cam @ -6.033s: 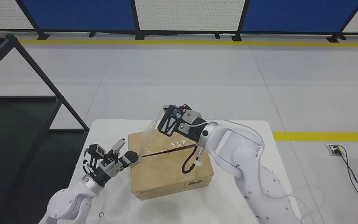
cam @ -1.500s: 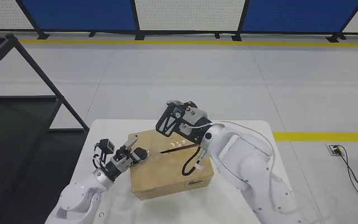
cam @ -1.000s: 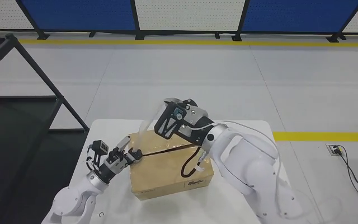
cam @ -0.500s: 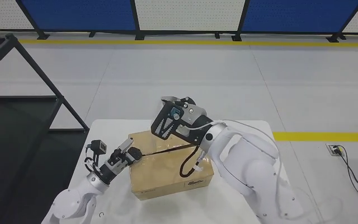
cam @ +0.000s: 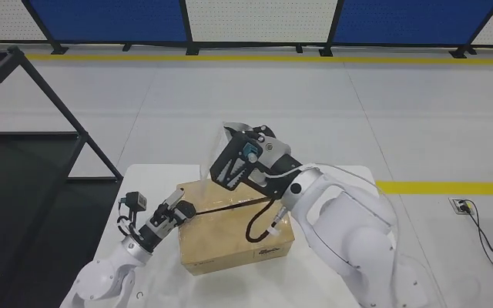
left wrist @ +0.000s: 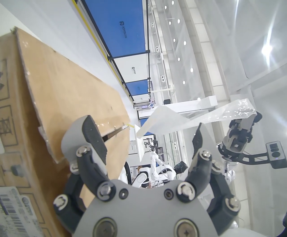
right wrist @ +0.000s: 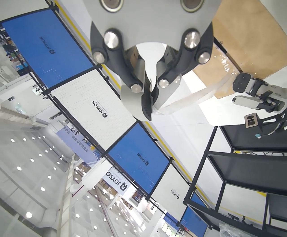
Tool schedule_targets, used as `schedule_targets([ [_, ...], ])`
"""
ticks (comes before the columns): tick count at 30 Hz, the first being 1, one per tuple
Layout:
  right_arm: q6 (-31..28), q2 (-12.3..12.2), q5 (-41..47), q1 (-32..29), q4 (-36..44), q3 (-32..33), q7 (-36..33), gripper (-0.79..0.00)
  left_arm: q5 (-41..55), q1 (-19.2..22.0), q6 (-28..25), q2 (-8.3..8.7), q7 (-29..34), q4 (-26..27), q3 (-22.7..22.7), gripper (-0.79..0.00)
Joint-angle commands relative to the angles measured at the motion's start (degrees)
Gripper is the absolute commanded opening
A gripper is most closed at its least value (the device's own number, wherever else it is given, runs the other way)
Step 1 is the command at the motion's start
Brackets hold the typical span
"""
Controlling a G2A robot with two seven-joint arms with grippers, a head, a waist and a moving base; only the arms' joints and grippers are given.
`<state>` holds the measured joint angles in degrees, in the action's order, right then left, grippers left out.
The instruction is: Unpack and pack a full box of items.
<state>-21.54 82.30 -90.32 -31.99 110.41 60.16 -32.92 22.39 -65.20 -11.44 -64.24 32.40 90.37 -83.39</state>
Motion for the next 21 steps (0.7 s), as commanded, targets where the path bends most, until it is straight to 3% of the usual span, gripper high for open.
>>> schedule_targets([
  [1, 0.7, 0.1, 0.0, 0.3, 0.3, -0.1, -0.2, -0.785, 1.0, -0.3, -0.2, -0.03, 0.2, 0.2, -0.1, 0.000],
  [10, 1.7, 0.7, 0.3, 2.4, 0.0, -0.9, -0.7, -0.785, 9.8, -0.9, -2.2, -0.42, 2.0, -0.2, -0.9, 0.000],
  [21, 1.8, 1.2, 0.9, 3.3, -1.0, -1.5, -0.7, -0.785, 1.5, 1.7, -4.1, -0.99, -1.9, -0.1, 2.7, 0.000],
])
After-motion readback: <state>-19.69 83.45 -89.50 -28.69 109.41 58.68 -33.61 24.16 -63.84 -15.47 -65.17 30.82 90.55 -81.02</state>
